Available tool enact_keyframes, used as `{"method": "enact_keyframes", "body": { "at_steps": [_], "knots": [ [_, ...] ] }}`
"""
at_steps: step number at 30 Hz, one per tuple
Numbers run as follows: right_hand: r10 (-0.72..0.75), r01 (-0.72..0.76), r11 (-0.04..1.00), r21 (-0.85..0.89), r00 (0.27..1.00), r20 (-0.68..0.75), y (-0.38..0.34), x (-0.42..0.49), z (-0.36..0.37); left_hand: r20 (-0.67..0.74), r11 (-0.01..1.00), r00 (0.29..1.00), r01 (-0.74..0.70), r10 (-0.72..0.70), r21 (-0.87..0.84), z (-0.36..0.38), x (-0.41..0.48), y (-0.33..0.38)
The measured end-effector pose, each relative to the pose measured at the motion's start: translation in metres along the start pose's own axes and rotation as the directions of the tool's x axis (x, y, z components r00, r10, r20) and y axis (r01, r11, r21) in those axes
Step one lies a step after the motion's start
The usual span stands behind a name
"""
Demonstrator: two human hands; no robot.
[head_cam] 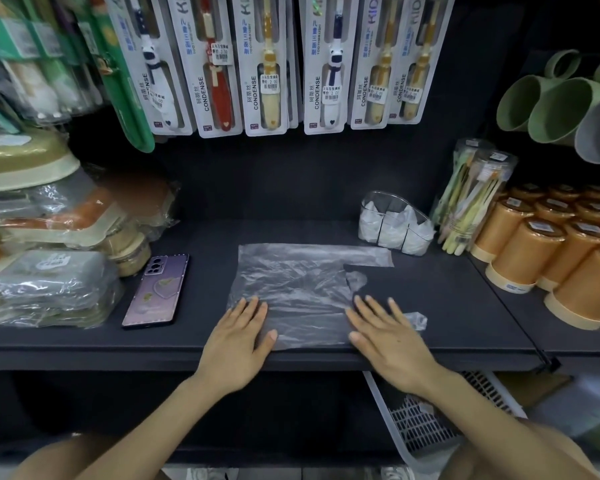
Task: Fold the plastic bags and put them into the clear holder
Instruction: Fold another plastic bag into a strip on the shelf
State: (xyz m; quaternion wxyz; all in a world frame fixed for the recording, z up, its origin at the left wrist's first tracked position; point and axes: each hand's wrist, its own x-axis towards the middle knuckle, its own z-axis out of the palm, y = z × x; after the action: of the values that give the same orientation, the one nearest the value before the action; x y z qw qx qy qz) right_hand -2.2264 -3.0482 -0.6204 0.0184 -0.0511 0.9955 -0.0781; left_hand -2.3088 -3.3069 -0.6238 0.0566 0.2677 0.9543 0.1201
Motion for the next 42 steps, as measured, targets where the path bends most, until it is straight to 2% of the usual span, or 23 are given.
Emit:
{"method": "enact_keyframes", "body": {
  "at_steps": [2, 4, 7, 9, 11, 13, 16, 18, 23, 25, 27, 30, 32, 34, 37, 40, 42],
  "knots": [
    [0.033, -0.019, 0.989, 0.144, 0.995, -0.090, 0.003, 0.008, -0.013, -0.046, 0.986, 0.998, 0.040, -0.049, -0.164, -0.011, 0.004, 0.003],
    [0.042, -0.001, 0.979, 0.204, 0.980, -0.197, -0.005, 0.029, -0.024, -0.214, 0.958, 0.973, 0.026, -0.090, -0.287, -0.023, 0.016, -0.002],
    [0.062, -0.024, 0.989, 0.146, 0.964, -0.257, -0.026, 0.077, -0.029, -0.430, 0.982, 0.903, -0.082, 0.001, -0.171, -0.036, 0.052, -0.012],
    [0.078, -0.064, 0.996, 0.066, 0.970, -0.229, -0.039, 0.111, -0.024, -0.352, 0.995, 0.935, -0.078, 0.051, -0.064, -0.040, 0.079, -0.018],
    [0.076, -0.077, 0.997, -0.001, 0.979, -0.191, -0.047, 0.140, -0.016, -0.210, 0.999, 0.978, -0.013, 0.023, 0.045, -0.035, 0.101, -0.025],
    [0.051, -0.061, 0.996, -0.070, 0.989, -0.136, -0.054, 0.161, -0.005, -0.125, 0.991, 0.992, 0.029, -0.012, 0.134, -0.023, 0.116, -0.032],
    [0.065, -0.069, 0.993, -0.095, 0.997, -0.053, -0.050, 0.174, 0.007, -0.073, 0.985, 0.993, 0.101, -0.091, 0.143, -0.009, 0.125, -0.041],
    [0.155, -0.156, 0.985, -0.076, 0.988, -0.016, -0.027, 0.173, 0.008, -0.073, 0.981, 0.989, 0.136, -0.127, 0.137, -0.004, 0.125, -0.046],
    [0.355, -0.356, 0.927, -0.120, 0.934, -0.032, 0.032, 0.156, -0.005, -0.039, 0.985, 0.990, 0.142, -0.139, 0.093, -0.003, 0.125, -0.048],
    [0.330, -0.336, 0.935, -0.113, 0.942, -0.065, 0.023, 0.149, -0.011, -0.020, 0.985, 0.988, 0.153, -0.155, -0.079, -0.012, 0.124, -0.048],
    [0.229, -0.238, 0.971, -0.031, 0.958, -0.174, -0.005, 0.138, -0.017, -0.086, 0.973, 0.987, 0.120, -0.139, -0.195, -0.020, 0.115, -0.048],
    [0.040, -0.053, 0.997, -0.054, 0.975, -0.219, -0.053, 0.108, -0.006, -0.221, 0.997, 0.972, -0.081, 0.076, -0.015, -0.015, 0.080, -0.038],
    [-0.031, 0.020, 0.998, -0.064, 0.985, -0.171, -0.071, 0.093, 0.013, -0.174, 0.983, 0.970, -0.157, 0.171, 0.091, -0.004, 0.053, -0.029],
    [-0.020, 0.018, 0.999, -0.035, 0.998, -0.064, -0.075, 0.079, 0.017, -0.123, 0.980, 0.979, -0.145, 0.163, 0.140, 0.005, 0.039, -0.025],
    [0.044, -0.045, 0.999, -0.029, 0.999, -0.028, -0.043, 0.066, 0.017, -0.058, 0.996, 0.996, -0.057, 0.061, 0.065, 0.007, 0.037, -0.029],
    [0.122, -0.123, 0.991, -0.057, 0.992, -0.020, -0.011, 0.052, 0.009, -0.038, 0.991, 0.997, -0.062, 0.067, 0.117, 0.007, 0.039, -0.027],
    [0.039, -0.045, 0.998, -0.050, 0.994, -0.102, -0.010, 0.044, 0.004, 0.007, 0.991, 0.998, -0.067, 0.067, 0.116, 0.005, 0.039, -0.027]
  ]
}}
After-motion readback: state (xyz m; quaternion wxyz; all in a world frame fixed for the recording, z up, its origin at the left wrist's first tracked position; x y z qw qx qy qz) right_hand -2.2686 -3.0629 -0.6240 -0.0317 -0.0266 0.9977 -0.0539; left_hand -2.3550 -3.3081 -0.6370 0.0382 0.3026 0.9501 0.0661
